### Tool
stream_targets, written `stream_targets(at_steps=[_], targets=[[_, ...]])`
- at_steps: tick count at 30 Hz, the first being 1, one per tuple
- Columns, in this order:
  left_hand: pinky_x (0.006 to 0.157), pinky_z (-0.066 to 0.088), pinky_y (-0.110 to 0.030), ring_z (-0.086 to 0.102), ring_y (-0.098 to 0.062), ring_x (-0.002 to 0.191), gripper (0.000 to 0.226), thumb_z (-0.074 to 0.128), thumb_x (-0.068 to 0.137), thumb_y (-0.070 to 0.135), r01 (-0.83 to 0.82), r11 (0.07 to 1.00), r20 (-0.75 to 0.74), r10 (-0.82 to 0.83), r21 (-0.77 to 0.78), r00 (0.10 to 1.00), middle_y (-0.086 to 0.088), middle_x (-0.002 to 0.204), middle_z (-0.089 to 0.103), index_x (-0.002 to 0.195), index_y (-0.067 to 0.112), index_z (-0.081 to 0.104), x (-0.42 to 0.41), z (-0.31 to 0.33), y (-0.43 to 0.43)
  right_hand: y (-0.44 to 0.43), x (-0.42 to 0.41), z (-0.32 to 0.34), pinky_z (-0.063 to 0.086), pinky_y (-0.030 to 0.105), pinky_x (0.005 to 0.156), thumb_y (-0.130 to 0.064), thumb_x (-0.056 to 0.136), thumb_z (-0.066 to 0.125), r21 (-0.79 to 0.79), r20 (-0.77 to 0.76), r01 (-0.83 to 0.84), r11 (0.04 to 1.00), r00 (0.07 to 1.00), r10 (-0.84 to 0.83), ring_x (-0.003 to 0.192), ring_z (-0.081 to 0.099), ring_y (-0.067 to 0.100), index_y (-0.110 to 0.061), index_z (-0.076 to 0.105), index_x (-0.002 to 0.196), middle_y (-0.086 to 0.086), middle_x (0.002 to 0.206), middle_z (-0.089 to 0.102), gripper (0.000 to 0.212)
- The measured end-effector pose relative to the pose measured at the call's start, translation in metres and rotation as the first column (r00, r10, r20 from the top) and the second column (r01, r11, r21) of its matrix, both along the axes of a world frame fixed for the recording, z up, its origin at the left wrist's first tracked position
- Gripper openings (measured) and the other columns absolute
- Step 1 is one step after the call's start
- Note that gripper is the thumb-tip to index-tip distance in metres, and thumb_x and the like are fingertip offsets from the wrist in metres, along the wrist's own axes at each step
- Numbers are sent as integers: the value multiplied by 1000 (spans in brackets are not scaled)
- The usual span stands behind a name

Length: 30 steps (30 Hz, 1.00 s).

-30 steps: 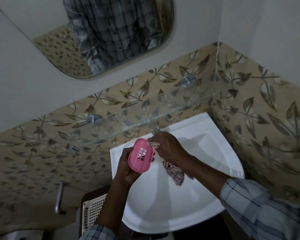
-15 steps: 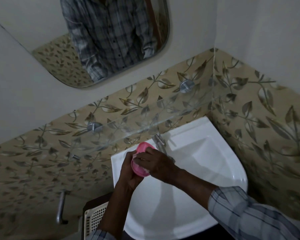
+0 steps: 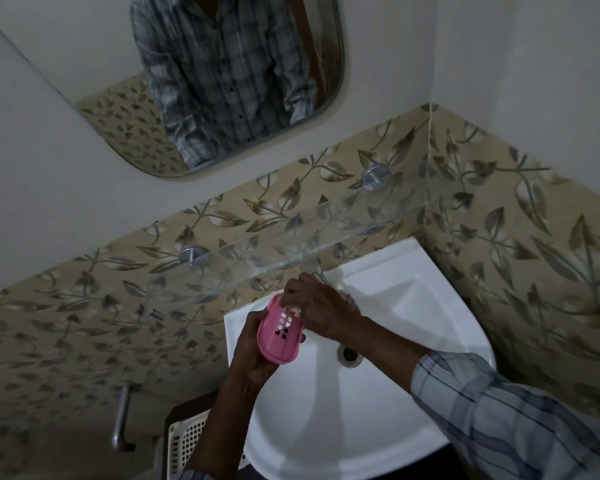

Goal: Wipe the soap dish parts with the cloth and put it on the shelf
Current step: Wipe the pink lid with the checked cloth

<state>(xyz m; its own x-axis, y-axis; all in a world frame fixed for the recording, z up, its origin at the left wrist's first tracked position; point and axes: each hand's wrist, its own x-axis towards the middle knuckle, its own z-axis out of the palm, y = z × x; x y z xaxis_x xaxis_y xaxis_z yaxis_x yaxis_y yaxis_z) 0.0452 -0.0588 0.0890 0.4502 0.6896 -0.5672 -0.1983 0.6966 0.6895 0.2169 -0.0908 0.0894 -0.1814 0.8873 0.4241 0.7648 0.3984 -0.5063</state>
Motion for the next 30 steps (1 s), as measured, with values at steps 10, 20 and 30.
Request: stream_targets(at_steps=[10,20,30], targets=[[77,59,-42,63,-39,95,69,50,84,38,-62,996,75,68,-69,995,-27,116,65,139,-4,47,-19,-1,6,-8,5,-1,49,24,83,15,70,58,-222,-315,-72,972,949,-2,95,65,19,-11,76,102,9,100,75,45],[84,58,-44,67,-42,98,84,86,60,35,73,996,252,-57,-53,966,-31,124,63,129,-4,59,-20,-4,8,-23,9,4,46,25,86,13,68,60,-87,-394,437,895,810,-433,103,60,30,-7,66,113,14,108,66,49],[75,60,-37,72,-31,84,56,57,80,38,73,991,122,-60,-112,991,-24,97,72,107,-10,68,-9,-6,4,-50,-42,-32,46,43,107,14,69,68,199,73,-142,970,989,130,124,58,28,-3,61,128,15,131,63,62]])
